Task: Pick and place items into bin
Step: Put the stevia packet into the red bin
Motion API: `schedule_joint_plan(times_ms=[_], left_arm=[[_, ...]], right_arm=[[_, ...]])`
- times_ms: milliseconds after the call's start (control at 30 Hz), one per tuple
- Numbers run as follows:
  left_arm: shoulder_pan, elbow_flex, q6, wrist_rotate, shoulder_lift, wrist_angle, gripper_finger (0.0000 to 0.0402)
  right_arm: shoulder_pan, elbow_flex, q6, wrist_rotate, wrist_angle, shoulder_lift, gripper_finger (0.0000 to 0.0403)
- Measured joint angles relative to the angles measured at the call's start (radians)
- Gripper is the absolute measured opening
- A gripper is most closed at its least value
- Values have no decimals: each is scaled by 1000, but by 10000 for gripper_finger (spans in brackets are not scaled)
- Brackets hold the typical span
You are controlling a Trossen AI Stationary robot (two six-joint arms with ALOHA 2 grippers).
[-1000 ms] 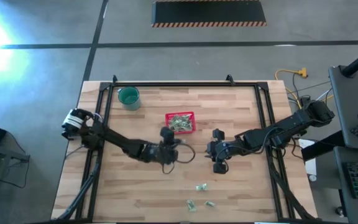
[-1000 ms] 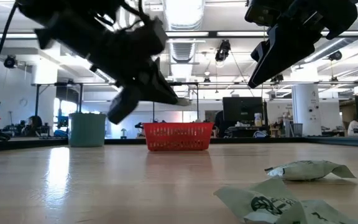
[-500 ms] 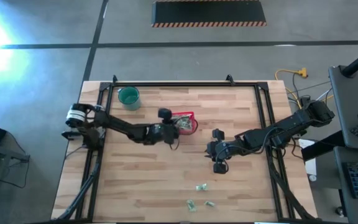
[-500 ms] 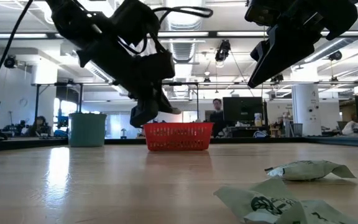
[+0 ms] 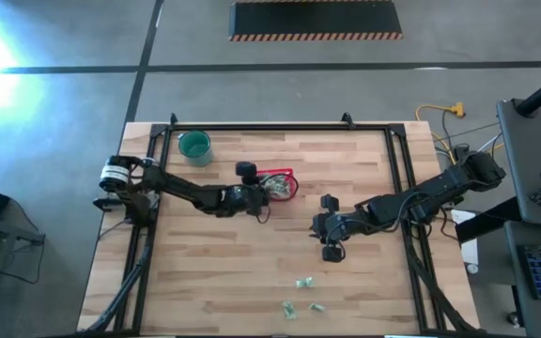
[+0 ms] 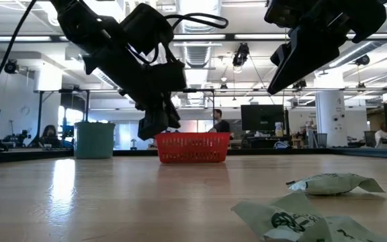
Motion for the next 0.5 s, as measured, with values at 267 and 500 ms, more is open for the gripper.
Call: schedule_joint_plan(times_ms=[267,500], left_arm=[[-65,2,-37,-51,-59,-127,135],[-233,1,-159,-50,-233,-246,137]], right_arm=[[1,0,0,-14,69,27,96],[16,0,-3,-173,173,146,105]])
